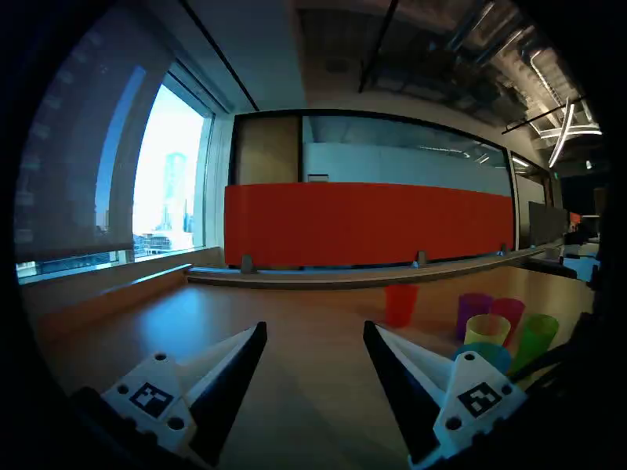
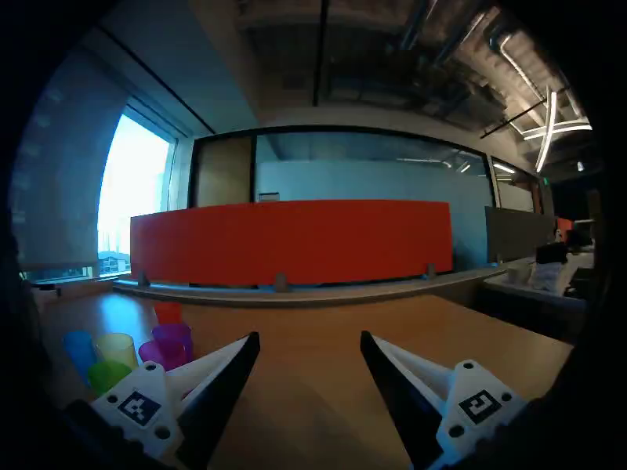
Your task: Pour water
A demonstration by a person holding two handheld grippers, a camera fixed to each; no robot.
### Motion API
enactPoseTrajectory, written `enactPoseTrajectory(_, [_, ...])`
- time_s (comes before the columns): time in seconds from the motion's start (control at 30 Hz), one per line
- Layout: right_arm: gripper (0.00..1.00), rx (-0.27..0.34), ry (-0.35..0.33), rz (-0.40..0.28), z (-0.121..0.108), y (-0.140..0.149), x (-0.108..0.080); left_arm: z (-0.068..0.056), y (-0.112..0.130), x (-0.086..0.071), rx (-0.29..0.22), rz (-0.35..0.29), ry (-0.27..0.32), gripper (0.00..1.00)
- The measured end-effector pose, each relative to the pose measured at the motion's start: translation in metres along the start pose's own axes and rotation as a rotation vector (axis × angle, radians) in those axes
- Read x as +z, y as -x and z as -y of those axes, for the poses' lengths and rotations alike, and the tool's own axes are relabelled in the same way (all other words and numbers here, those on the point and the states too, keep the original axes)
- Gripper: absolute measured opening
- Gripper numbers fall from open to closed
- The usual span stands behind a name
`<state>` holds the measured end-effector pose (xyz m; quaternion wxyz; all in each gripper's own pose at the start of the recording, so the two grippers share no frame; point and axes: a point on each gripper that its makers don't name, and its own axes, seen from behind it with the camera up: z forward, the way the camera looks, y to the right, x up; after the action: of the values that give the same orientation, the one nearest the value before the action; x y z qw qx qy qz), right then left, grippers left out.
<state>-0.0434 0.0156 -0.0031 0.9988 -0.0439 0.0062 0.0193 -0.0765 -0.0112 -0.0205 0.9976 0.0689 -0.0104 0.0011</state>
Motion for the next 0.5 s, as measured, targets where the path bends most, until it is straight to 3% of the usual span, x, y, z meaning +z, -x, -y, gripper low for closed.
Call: enactPoseTrajectory(0.5, [1.00,-0.034,0.006,0.023,0.0032,0.0054,0.0019,0.0002,0.0000,0.0002,0.000,0.000,0.000,0.91])
